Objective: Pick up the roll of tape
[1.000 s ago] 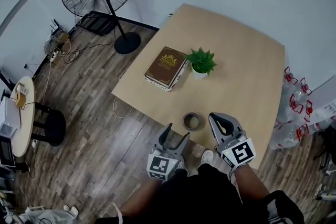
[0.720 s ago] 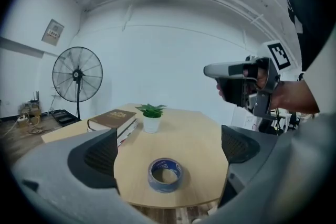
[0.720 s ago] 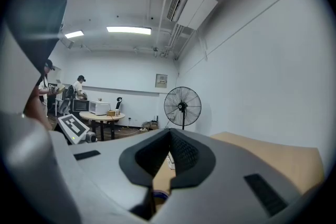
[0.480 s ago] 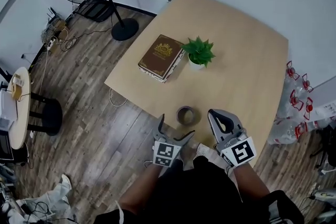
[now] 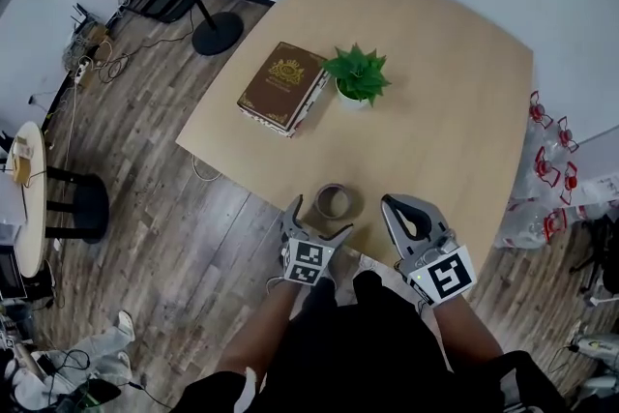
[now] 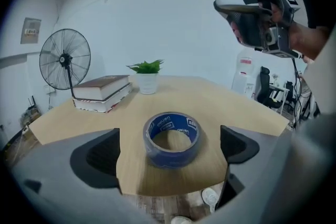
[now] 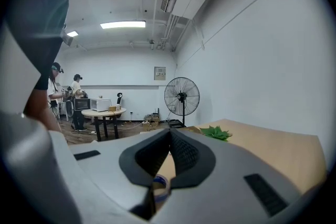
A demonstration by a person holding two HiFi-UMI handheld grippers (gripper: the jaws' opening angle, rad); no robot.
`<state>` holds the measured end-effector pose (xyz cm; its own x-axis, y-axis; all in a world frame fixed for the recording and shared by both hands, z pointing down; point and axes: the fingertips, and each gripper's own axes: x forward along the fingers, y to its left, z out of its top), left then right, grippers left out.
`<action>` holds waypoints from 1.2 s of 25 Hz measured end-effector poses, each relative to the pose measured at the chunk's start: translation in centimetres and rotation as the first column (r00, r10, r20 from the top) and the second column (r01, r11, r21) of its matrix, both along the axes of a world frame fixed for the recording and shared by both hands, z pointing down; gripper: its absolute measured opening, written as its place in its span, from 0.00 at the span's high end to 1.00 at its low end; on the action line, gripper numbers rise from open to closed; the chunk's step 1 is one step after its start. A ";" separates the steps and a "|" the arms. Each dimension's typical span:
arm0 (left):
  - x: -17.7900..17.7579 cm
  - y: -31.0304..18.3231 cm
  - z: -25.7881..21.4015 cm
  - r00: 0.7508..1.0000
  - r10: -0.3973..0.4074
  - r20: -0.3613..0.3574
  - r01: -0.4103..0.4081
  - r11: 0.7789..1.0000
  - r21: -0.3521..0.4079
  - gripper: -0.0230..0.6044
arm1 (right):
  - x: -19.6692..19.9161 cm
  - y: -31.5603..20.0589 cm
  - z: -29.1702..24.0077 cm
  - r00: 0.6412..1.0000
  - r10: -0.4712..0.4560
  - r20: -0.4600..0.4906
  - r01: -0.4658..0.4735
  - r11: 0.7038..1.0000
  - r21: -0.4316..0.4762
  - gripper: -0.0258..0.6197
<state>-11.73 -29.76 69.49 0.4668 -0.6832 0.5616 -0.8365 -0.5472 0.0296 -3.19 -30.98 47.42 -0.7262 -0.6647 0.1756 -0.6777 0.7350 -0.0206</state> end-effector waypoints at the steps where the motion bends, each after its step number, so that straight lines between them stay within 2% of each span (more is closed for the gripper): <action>1: 0.1 -0.3 0.3 1.000 0.002 0.009 -0.002 1.000 -0.002 0.07 | 0.2 0.0 0.3 1.000 0.000 -0.004 0.000 1.000 -0.008 0.97; 7: 1.2 -1.7 2.1 0.999 0.024 0.035 -0.023 0.999 -0.024 0.07 | 1.6 -0.3 2.1 0.999 0.027 -0.024 -0.028 0.998 -0.062 0.97; 16: 2.8 -3.1 3.4 0.996 0.047 0.075 -0.044 0.998 -0.047 0.07 | 3.2 -1.0 2.3 0.999 0.043 -0.015 -0.043 0.997 -0.067 0.97; 24: 2.8 -3.5 3.7 0.992 0.037 0.123 -0.031 0.998 -0.054 0.07 | 4.3 -1.5 2.3 0.998 0.058 -0.014 -0.059 0.996 -0.072 0.97; 25: 2.7 -3.5 3.7 0.990 0.038 0.132 -0.032 0.998 -0.051 0.09 | 4.3 -1.5 2.2 0.998 0.057 -0.012 -0.057 0.996 -0.071 0.97; 26: 2.6 -3.5 3.6 0.990 0.040 0.138 -0.033 0.998 -0.049 0.15 | 4.3 -1.5 2.1 0.998 0.054 -0.010 -0.055 0.996 -0.069 0.97; 30: 2.5 -3.5 3.5 0.989 0.042 0.143 -0.037 0.998 -0.043 0.16 | 4.1 -1.5 1.8 0.999 0.043 -0.004 -0.043 0.997 -0.063 0.97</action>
